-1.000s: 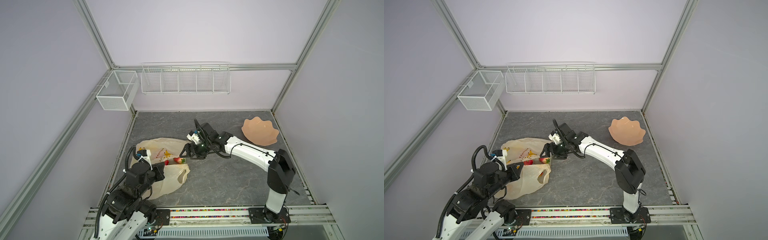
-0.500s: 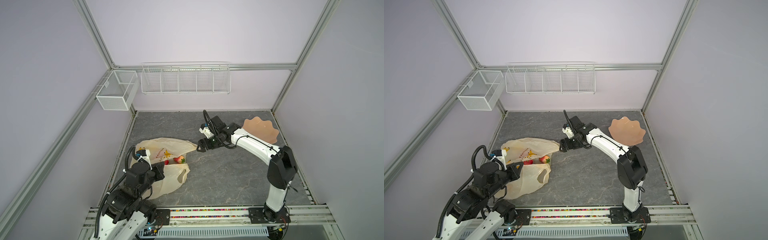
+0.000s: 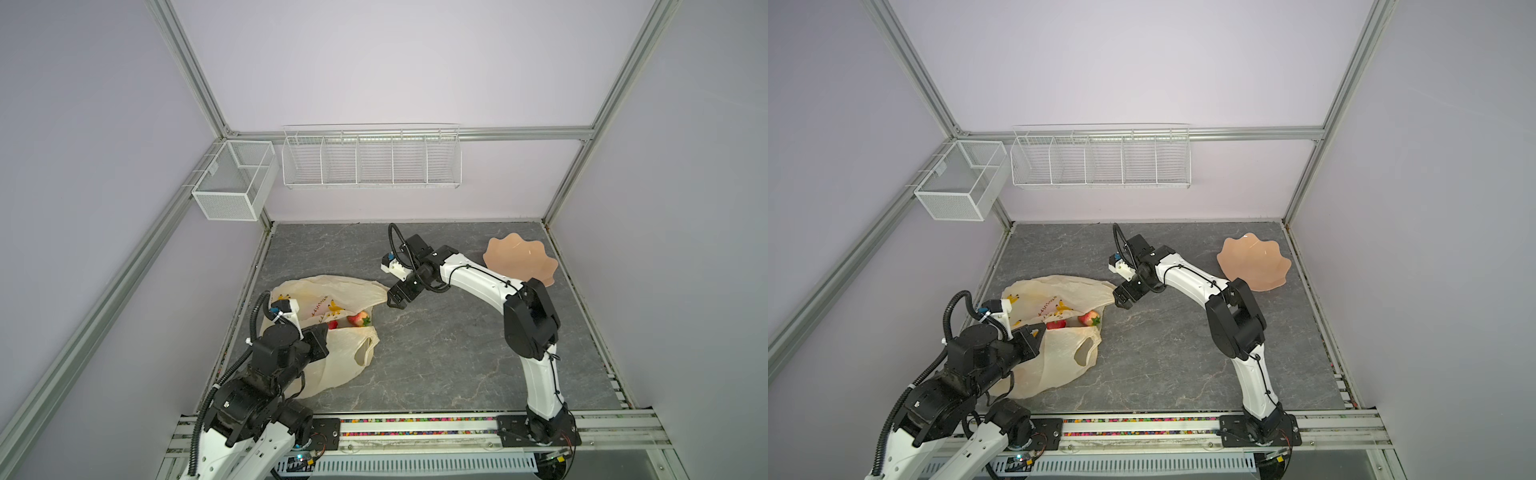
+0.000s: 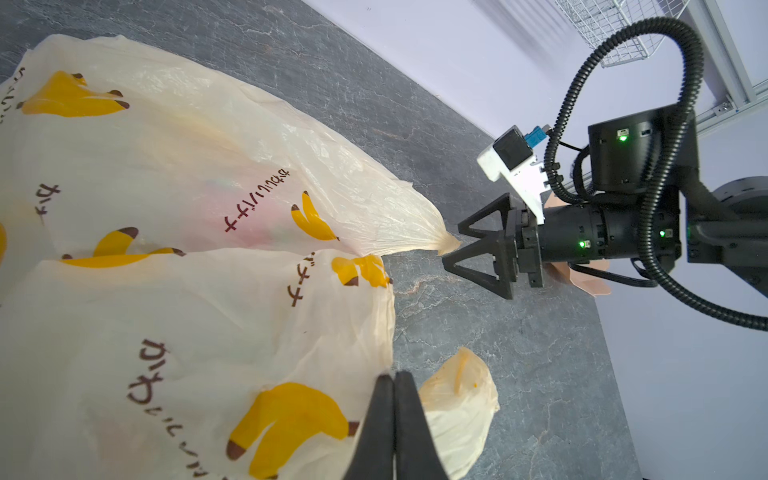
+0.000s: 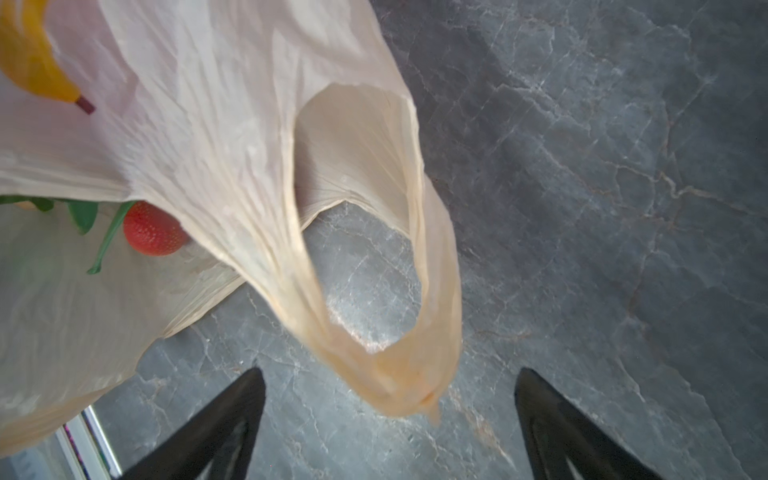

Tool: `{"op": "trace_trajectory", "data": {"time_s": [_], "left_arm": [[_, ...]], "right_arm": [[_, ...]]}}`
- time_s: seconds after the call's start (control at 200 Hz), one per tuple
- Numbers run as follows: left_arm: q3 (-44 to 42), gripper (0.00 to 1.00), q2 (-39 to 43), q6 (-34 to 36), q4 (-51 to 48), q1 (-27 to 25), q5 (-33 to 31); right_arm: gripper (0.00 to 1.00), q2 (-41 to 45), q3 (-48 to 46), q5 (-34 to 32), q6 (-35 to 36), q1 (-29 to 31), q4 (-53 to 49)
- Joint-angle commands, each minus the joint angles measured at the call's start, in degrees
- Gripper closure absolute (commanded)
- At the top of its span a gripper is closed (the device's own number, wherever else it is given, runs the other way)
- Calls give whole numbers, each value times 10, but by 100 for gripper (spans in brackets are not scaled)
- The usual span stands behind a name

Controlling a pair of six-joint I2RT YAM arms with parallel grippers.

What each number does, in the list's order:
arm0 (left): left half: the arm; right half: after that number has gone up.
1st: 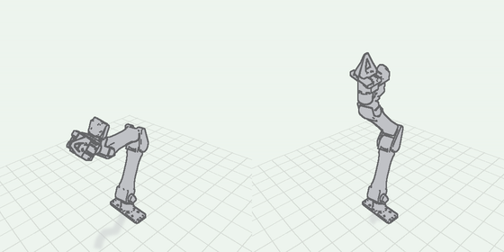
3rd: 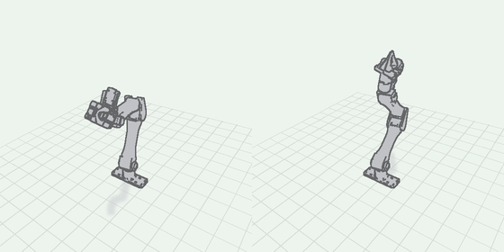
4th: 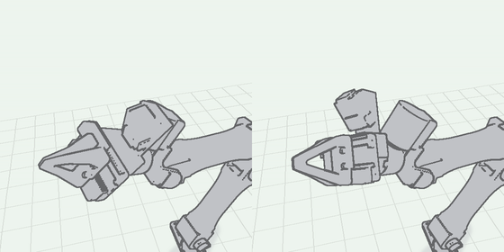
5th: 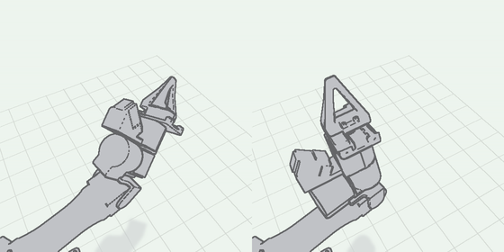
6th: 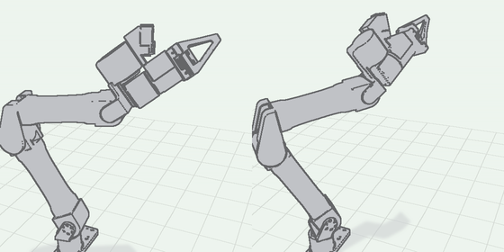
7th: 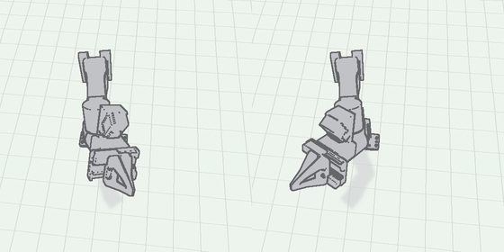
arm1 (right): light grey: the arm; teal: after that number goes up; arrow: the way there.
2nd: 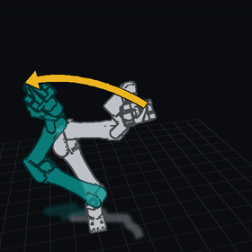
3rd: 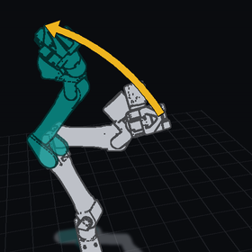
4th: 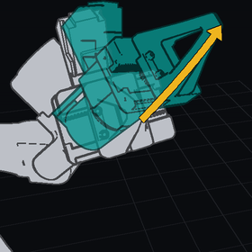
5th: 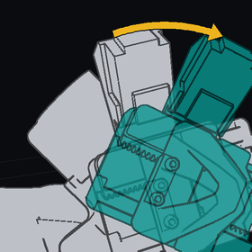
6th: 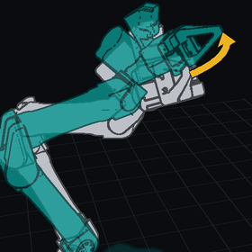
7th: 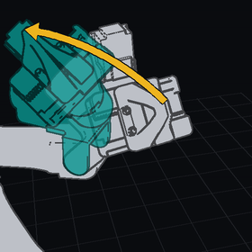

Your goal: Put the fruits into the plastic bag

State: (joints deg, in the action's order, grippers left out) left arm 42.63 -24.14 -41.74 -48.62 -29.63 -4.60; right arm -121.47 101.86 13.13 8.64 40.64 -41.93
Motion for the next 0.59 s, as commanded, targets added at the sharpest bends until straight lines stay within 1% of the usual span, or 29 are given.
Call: {"op": "trace_trajectory", "data": {"time_s": [0.0,0.01,0.025,0.03,0.05,0.065,0.085,0.09,0.095,0.125,0.16,0.185,0.265,0.375,0.41,0.485,0.505,0.52,0.53,0.59], "left_arm": [[14,86,2,-5,-8,2,4],[15,85,2,-4,-7,2,6],[16,83,2,-2,-6,2,8],[17,83,1,-2,-6,2,9],[21,80,0,2,-4,2,13],[25,78,-1,4,-4,2,14],[32,74,-3,8,-5,2,16],[33,73,-4,9,-5,2,16],[36,72,-4,10,-6,1,17],[50,67,-8,19,-10,2,16],[70,60,-14,28,-19,2,14],[84,56,-20,36,-24,1,14],[133,45,-40,64,-32,1,23],[207,34,-90,119,-38,2,65],[229,32,-111,144,-37,2,94],[277,28,-170,201,-50,2,166],[290,25,-184,216,-63,2,184],[299,19,-201,228,-71,2,196],[304,17,-213,235,-78,2,204],[328,14,-260,283,-114,0,250]], "right_arm": [[8,-31,25,-24,46,3,11],[9,-32,27,-25,46,4,11],[15,-39,34,-24,46,3,8],[15,-39,34,-24,46,3,8],[21,-45,41,-22,48,3,2],[26,-50,49,-20,51,5,-3],[30,-54,54,-17,53,4,-8],[32,-57,57,-16,53,5,-11],[32,-57,57,-16,53,5,-11],[39,-61,64,-14,54,6,-17],[47,-61,65,-7,54,6,-19],[56,-58,62,-3,52,8,-15],[74,-49,53,0,48,12,-4],[82,-49,62,6,40,11,-15],[84,-50,66,10,39,12,-22],[85,-49,69,11,35,11,-26],[85,-50,69,10,34,12,-25],[84,-49,69,9,33,12,-25],[84,-50,70,8,32,11,-26],[85,-51,73,8,31,10,-30]]}}
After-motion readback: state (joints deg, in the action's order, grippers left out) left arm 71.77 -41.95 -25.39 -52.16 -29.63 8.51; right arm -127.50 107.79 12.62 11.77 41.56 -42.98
